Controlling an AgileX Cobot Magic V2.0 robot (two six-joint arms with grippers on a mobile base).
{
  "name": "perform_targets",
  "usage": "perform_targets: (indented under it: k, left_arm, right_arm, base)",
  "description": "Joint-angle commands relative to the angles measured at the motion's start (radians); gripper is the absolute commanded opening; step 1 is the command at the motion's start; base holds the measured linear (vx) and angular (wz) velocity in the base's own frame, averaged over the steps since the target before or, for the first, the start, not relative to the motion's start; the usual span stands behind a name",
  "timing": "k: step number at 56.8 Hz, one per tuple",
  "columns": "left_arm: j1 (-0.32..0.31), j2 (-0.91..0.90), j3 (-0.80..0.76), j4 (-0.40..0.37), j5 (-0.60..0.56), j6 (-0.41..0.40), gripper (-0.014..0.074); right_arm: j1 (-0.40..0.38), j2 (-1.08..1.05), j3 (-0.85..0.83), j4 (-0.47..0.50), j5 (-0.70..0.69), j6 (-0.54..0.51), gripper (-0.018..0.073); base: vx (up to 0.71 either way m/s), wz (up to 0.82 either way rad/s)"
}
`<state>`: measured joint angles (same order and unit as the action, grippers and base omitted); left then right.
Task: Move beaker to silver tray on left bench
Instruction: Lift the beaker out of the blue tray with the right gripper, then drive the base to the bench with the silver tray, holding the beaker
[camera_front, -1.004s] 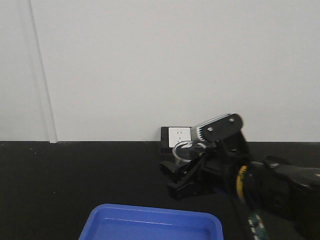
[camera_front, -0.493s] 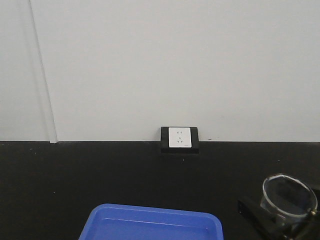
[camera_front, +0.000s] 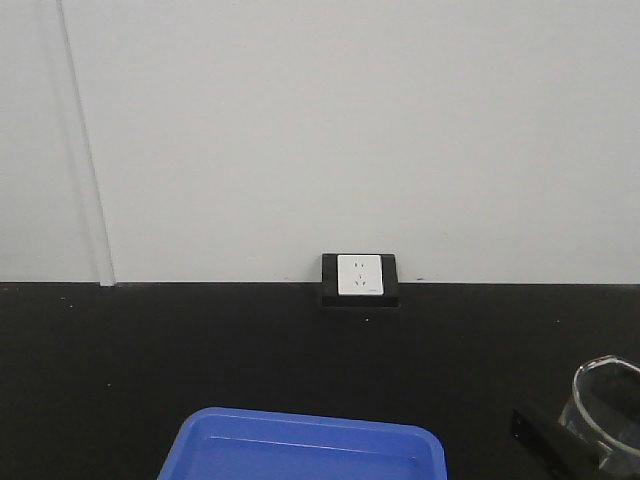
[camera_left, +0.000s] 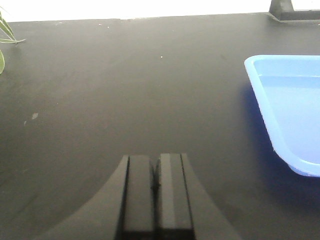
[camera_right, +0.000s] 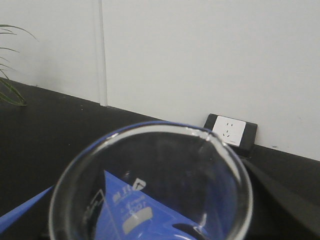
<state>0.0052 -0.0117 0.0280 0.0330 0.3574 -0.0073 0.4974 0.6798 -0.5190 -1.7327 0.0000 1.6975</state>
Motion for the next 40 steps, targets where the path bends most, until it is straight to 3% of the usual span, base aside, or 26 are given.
perform_targets:
  k: [1,40]
  left_arm:
    - [-0.006,-0.016,0.028,-0.002,-0.077,-0.001,0.0001]
    - [-0.006,-0.016,0.028,-0.002,-0.077,-0.001,0.0001]
  right_arm:
    - [-0.003,-0.005,-0.032,-0.046,0.029,0.003,-0.0006]
    - [-0.003,-0.005,-0.032,-0.046,0.029,0.003,-0.0006]
  base:
    - [0.00,0.00]
    - [-0.02,-0.01]
